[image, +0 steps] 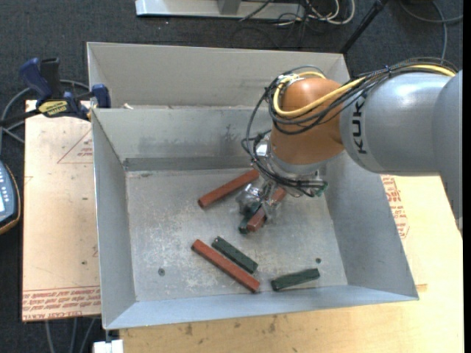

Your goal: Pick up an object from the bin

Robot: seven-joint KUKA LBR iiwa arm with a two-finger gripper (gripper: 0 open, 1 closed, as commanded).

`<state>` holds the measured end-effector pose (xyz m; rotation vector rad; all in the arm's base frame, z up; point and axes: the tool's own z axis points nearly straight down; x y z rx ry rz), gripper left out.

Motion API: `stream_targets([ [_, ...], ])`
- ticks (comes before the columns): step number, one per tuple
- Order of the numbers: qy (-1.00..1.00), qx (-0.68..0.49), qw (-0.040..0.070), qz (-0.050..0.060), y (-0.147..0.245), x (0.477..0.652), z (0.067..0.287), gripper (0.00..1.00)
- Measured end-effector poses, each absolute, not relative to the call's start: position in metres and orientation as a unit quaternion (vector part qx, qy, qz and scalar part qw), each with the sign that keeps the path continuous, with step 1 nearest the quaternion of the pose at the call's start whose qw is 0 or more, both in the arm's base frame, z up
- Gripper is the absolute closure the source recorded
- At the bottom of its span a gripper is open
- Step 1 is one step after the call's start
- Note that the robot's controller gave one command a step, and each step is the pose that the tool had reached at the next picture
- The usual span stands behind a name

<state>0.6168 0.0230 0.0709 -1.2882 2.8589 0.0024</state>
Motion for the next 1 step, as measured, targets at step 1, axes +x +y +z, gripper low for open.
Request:
stream_targets([
  [1, 0.905, -0.425, 0.007, -0.002, 0.021, 0.6299, 0.24, 1.0],
])
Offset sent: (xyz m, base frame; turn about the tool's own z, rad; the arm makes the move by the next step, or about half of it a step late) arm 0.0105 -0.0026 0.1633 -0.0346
